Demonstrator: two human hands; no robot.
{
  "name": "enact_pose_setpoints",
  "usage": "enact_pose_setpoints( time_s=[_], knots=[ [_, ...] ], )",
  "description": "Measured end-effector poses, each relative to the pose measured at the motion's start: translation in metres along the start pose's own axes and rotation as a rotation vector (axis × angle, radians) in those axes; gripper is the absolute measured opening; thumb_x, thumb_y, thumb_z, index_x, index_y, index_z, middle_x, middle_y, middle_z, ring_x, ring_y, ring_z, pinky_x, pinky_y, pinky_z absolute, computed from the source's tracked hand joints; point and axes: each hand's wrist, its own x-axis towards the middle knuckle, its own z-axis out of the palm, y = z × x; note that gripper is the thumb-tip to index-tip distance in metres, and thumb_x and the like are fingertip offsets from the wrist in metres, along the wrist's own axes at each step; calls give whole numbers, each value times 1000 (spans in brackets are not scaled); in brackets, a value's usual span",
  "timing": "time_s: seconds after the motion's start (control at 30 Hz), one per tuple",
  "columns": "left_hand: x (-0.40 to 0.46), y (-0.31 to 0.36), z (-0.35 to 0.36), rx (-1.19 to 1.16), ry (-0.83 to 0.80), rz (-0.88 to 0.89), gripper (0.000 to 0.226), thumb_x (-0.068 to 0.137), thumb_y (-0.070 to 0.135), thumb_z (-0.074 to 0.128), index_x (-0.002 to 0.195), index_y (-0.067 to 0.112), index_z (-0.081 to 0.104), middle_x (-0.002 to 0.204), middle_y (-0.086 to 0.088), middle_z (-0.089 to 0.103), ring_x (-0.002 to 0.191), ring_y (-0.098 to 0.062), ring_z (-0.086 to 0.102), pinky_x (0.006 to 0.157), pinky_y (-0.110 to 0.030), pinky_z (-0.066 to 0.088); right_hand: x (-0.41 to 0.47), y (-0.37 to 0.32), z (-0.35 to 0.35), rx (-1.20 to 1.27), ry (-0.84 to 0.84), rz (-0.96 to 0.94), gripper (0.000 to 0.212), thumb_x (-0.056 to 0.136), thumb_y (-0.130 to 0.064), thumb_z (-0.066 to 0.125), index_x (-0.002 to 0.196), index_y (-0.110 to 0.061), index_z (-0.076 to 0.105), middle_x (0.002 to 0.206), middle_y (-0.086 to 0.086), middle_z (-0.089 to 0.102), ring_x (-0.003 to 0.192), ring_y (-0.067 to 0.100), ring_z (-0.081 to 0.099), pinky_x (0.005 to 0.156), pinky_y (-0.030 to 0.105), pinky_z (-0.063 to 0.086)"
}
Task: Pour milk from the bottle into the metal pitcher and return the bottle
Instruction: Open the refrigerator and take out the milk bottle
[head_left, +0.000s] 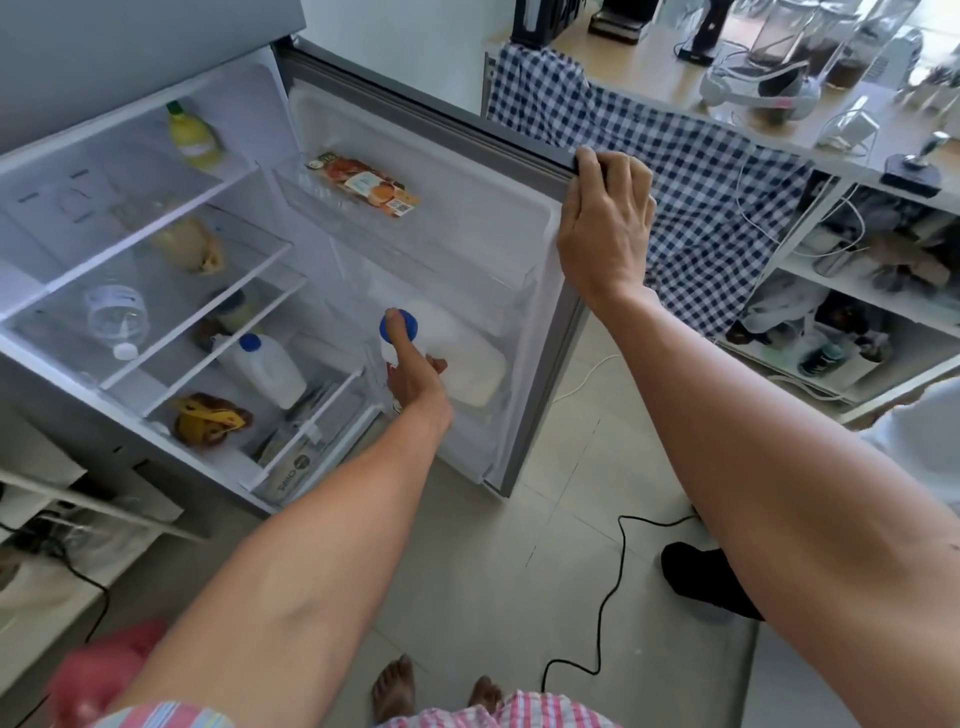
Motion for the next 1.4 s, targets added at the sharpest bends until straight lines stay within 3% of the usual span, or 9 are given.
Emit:
enact_pose_setpoints(
  time_s=[0.13,0.23,0.33,0.6,0.83,1.0,1.17,1.23,1.4],
  knots=[
    [-17,24,-5,115,0,125,81,70,93,51,69,12,52,69,-3,57,67,-21,56,73,-38,54,-1,0,-6,3,-73,-5,41,107,-27,38,144,-14,52,134,5,53,131,28,39,105,42,33],
    [-31,40,-16,207,-6,303,75,83,89,39,57,18,38,58,0,48,62,-22,50,64,-38,45,-3,-2,-10,44,-90,-17,41,108,-27,40,144,-15,53,133,4,55,130,28,41,102,42,34],
    [-37,56,-31,327,-11,400,76,91,80,33,42,23,41,58,-1,57,68,-32,64,66,-42,53,-12,-8,-17,42,-66,-50,37,106,-24,44,140,-16,56,128,0,60,125,27,45,98,44,39],
    [-54,95,-78,318,6,491,50,99,58,43,67,20,53,78,-6,67,75,-23,66,72,-36,53,-48,-53,-33,-40,36,-231,26,101,-25,52,114,-9,67,105,10,66,95,33,57,83,47,45],
    [-58,141,-136,299,191,613,46,104,38,50,63,17,47,64,4,52,58,-11,47,62,-31,39,-83,-128,-36,123,70,-345,20,95,-22,61,87,-4,61,84,13,59,76,32,57,70,45,50],
    [-55,178,-191,326,298,604,46,104,37,48,63,16,46,69,-1,53,72,-25,54,67,-32,41,-106,-191,-31,199,20,-374,24,99,-25,57,87,-5,60,84,12,58,72,31,58,63,43,50],
    [-32,215,-246,324,365,554,53,97,46,49,85,-3,65,103,-24,71,98,-39,67,82,-45,56,-126,-250,-16,234,-24,-411,35,100,-40,60,94,-5,63,89,12,59,75,33,61,62,39,50],
    [-24,229,-264,306,382,560,55,95,45,52,88,-6,69,96,-21,70,93,-38,67,79,-43,54,-132,-273,-8,256,-48,-428,39,99,-45,61,98,-6,64,92,12,59,77,33,62,62,39,51],
    [-17,260,-299,256,427,585,50,96,40,55,57,10,49,63,-4,53,69,-26,52,61,-32,38,-143,-324,11,315,-165,-467,45,102,-49,55,124,-10,60,112,9,59,96,32,63,70,42,56]
  ],
)
